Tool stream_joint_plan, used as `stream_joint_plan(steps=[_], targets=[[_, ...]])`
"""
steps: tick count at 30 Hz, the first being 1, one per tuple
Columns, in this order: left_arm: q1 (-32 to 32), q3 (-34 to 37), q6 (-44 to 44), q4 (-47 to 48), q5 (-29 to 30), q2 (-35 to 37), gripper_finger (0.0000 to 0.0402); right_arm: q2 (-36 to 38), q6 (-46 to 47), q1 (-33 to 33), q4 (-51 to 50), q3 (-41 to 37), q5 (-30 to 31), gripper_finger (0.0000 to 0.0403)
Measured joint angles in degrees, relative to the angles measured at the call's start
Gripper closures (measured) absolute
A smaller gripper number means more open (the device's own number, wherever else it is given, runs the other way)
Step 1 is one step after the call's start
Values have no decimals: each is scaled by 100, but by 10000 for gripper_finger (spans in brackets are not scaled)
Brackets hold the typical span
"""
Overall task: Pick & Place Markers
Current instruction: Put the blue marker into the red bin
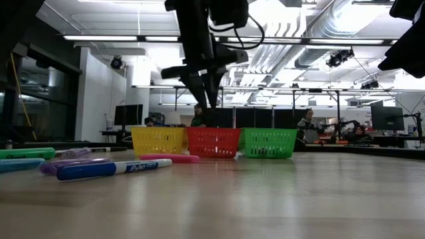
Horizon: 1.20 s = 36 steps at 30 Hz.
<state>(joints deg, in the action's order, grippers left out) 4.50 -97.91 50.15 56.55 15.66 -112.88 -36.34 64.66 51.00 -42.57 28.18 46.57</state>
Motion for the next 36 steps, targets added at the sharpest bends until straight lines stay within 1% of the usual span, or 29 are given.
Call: stream_joint_plan(steps=[4,7,10,11,13,15,18,20,23,25,27,28,30,35,36], targets=[[-201,10,112,6,-154,78,307,0,2,0,0,0,0,279],[-368,-9,202,-22,-165,167,307,-2,2,-2,0,0,0,279],[-529,35,227,227,-186,341,307,0,24,0,2,0,4,279],[-568,14,217,123,-182,397,307,2,41,-2,2,0,9,279],[-622,-19,219,27,-194,462,307,0,42,-1,2,-1,13,279],[-640,39,123,319,-258,583,307,0,44,0,2,-2,22,279],[-672,-11,49,181,-297,721,307,0,42,-1,4,-2,39,279],[-676,33,-25,480,-354,909,307,-2,46,-2,3,-2,46,279],[-678,-12,-97,-41,-567,979,307,-2,49,-2,5,-2,66,279],[-702,35,-266,-68,-839,1053,307,-7,88,-2,7,-2,112,279],[-722,58,-385,-773,-1243,1088,307,-2,90,-2,20,-2,140,279],[-723,168,-389,-1218,-1495,1105,307,-2,90,-2,28,-2,149,279],[-767,419,-344,-1811,-1855,1090,307,-4,90,-2,34,-2,160,279],[-900,1104,275,-2732,-1898,1130,307,-7,111,-2,52,-2,152,279],[-937,1309,406,-2723,-1843,1228,307,-7,111,-2,67,-2,153,279]])
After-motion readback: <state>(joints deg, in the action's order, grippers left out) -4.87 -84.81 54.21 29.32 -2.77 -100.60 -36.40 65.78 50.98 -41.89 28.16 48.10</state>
